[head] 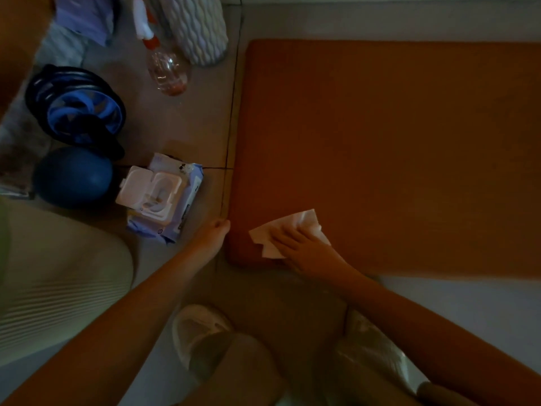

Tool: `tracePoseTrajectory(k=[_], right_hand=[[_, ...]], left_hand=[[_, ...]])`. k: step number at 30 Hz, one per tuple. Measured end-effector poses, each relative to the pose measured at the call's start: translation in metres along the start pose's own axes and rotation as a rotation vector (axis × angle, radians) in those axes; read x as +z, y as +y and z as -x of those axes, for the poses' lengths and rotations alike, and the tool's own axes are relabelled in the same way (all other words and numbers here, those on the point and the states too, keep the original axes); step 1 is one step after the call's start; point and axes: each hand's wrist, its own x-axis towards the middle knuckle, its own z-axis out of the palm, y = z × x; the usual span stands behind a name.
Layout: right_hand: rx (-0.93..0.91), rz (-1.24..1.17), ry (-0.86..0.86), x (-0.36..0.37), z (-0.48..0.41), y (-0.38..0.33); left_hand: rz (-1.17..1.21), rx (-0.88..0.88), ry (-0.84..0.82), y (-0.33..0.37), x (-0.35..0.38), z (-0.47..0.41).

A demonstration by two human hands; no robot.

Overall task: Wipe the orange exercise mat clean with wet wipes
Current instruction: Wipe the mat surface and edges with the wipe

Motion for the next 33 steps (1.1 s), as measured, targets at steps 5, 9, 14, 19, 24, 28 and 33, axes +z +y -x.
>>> tracePoseTrajectory(k=[5,9,14,19,24,28,33], right_hand=[[0.183,-0.08,0.026,0.0,0.087,0.041],[0.302,-0.194,-0.065,-0.007,0.078,0.029],[0.199,-0.26,-0.106,-0.008,0.009,-0.001],[0.177,-0.136,-0.04,0.003,0.047,0.024],[0.35,-0.14,0.091,0.014,0.091,0.033],[0.374,-0.161,0.115,0.012,0.039,0.013],[0.236,-0.1,0.069,0.008,0.033,0.015]], left_hand=[[-0.026,0.055,0.081,0.005,0.013,-0.002],[-0.084,0.059,0.109,0.008,0.015,-0.002],[-0.05,0.048,0.12,0.011,0.016,-0.003],[-0.062,0.052,0.159,0.019,0.016,-0.012],[-0.064,0.051,0.174,0.021,0.017,-0.018],[-0.027,0.049,0.193,0.02,0.021,-0.02],[-0.036,0.016,0.181,0.025,0.025,-0.021]])
